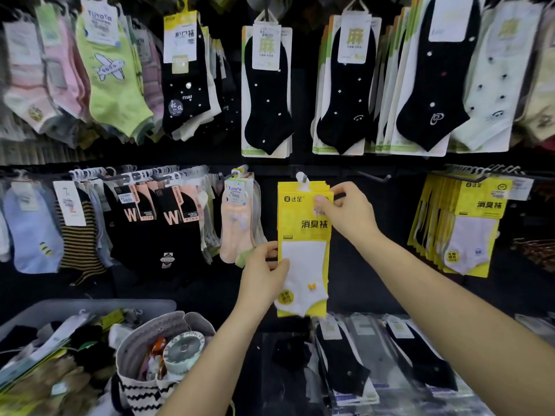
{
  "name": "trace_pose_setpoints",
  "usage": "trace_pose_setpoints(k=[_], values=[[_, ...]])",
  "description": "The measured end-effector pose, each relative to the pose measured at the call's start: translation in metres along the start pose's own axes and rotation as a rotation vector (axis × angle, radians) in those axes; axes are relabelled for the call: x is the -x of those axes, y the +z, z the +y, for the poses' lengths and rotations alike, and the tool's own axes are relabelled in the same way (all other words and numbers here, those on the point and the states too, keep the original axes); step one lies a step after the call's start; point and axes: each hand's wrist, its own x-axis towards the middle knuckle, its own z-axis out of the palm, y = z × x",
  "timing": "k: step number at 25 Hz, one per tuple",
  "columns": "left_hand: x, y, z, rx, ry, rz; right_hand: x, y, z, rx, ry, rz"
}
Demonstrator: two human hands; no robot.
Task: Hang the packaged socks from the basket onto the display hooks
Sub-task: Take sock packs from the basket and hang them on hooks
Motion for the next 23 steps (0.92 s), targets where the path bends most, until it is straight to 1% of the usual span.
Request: trace_pose_setpoints(k=[3, 5, 7, 9, 10, 11, 14, 15, 18, 20, 23], values=[[0.017, -0.006, -0.021, -0.078, -0.066, 0.011, 0.031, -0.011, 0.03, -0.043, 0.016, 0.003], [0.041, -0.005, -0.046, -0.08, -0.144, 0.016, 0.068, -0.007, 0.067, -0.061, 0.054, -0.062], [0.083, 0.004, -0.086, -0.12, -0.272, -0.037, 0.123, 0.006, 0.116, -0.06, 0.119, -0.161], [0.13, 0.017, -0.131, -0.203, -0.435, -0.173, 0.185, 0.02, 0.165, -0.024, 0.226, -0.324], [0.152, 0.023, -0.152, -0.229, -0.51, -0.218, 0.215, 0.027, 0.186, 0.01, 0.285, -0.41], [0.175, 0.027, -0.171, -0.234, -0.577, -0.222, 0.246, 0.031, 0.207, 0.044, 0.34, -0.477], [0.238, 0.023, -0.219, -0.266, -0.779, -0.176, 0.317, 0.039, 0.247, 0.113, 0.452, -0.599], [0.258, 0.018, -0.234, -0.272, -0.845, -0.164, 0.333, 0.043, 0.253, 0.149, 0.472, -0.667], [0.304, 0.004, -0.272, -0.188, -1.068, -0.067, 0.369, 0.062, 0.263, 0.22, 0.499, -0.893], [0.311, 0.001, -0.286, -0.191, -1.125, -0.054, 0.384, 0.084, 0.266, 0.242, 0.522, -0.979], [0.308, 0.001, -0.305, -0.172, -1.122, -0.023, 0.4, 0.132, 0.267, 0.186, 0.629, -1.011]])
